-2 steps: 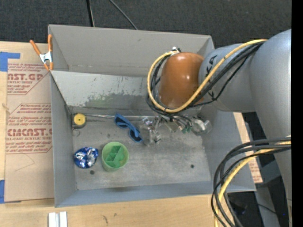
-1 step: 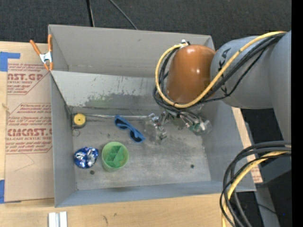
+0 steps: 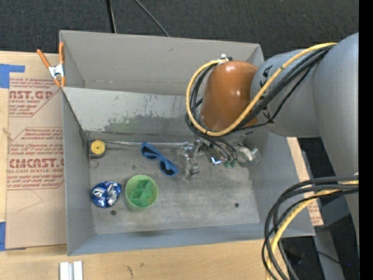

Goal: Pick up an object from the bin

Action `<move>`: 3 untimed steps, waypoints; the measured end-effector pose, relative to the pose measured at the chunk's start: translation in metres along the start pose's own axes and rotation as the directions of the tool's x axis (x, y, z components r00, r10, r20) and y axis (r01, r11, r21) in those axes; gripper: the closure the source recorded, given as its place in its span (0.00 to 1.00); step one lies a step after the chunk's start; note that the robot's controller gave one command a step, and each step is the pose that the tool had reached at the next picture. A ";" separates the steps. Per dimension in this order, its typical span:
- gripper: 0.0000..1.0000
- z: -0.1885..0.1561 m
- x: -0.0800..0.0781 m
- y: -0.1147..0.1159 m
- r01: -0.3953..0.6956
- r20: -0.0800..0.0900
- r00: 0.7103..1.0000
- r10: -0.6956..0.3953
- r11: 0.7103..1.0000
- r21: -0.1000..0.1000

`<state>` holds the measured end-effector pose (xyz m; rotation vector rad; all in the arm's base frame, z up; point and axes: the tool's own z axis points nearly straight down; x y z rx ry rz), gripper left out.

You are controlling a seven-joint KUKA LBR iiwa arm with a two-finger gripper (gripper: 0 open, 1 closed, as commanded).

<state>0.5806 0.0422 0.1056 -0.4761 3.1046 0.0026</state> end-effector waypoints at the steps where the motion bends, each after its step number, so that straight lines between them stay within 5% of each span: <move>1: 0.00 0.000 0.000 0.000 0.000 0.001 1.000 0.000 1.000 0.001; 2: 0.00 0.038 0.004 0.003 -0.037 -0.002 0.999 0.037 0.999 0.000; 3: 1.00 0.036 0.003 0.003 -0.036 0.001 0.999 0.036 0.999 0.001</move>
Offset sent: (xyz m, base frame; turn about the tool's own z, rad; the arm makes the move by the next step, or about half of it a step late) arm 0.0000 0.0000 0.0000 0.0000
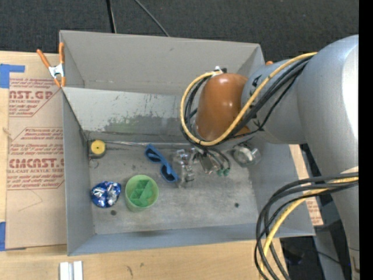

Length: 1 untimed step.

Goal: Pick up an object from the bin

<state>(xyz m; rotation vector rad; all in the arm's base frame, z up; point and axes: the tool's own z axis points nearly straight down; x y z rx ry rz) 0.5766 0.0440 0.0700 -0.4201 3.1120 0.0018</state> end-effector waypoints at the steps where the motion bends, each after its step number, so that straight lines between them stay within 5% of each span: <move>1: 1.00 -0.051 0.001 -0.010 -0.213 0.004 0.977 0.213 0.977 0.001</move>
Offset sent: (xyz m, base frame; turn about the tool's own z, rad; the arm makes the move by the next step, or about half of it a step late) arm 0.0010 -0.0107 0.0497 0.2141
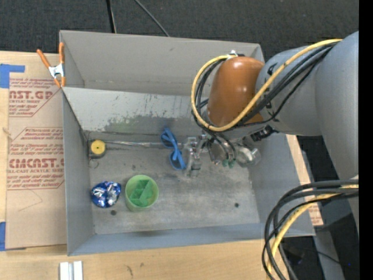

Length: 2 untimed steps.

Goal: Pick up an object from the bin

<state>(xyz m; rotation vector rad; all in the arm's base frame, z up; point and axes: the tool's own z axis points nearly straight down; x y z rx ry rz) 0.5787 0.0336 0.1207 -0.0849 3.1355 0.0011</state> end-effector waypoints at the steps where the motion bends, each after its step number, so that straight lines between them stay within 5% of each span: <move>1: 1.00 -0.036 0.000 -0.007 0.011 0.001 1.000 -0.011 1.000 0.001; 2: 1.00 0.010 -0.011 -0.029 -0.038 -0.008 0.999 0.038 0.999 0.001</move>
Offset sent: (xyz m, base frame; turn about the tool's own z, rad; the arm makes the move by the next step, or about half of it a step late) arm -0.0015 -0.0073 0.0339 -0.0108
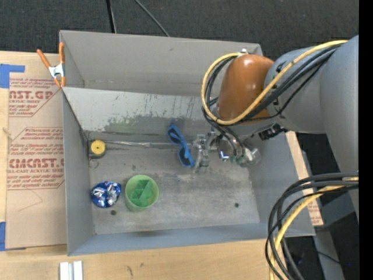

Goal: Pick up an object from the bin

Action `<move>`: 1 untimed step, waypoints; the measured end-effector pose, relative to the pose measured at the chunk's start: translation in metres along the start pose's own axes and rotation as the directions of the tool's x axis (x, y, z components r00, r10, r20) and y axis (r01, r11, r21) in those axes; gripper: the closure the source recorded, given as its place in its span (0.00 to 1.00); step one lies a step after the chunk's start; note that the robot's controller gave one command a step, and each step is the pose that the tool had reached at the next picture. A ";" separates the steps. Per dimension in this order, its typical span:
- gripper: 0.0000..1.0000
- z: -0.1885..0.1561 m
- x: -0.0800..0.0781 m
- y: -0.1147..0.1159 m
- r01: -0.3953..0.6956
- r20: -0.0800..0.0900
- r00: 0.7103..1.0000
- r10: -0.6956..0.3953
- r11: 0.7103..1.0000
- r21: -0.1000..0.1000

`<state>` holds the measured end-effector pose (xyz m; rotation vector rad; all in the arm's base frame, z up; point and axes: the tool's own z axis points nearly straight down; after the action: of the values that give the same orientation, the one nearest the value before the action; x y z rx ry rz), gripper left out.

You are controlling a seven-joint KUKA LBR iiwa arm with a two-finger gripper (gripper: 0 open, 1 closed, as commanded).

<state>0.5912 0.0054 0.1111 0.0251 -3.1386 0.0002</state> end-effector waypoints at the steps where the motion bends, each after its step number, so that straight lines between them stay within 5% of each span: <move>1: 1.00 -0.007 0.017 0.007 -0.016 0.003 1.000 0.016 1.000 -0.001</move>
Offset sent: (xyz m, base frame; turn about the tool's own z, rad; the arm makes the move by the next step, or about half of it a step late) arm -0.0167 0.0051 0.0072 0.0172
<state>0.5740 0.0117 0.1180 -0.0003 -3.1415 -0.0020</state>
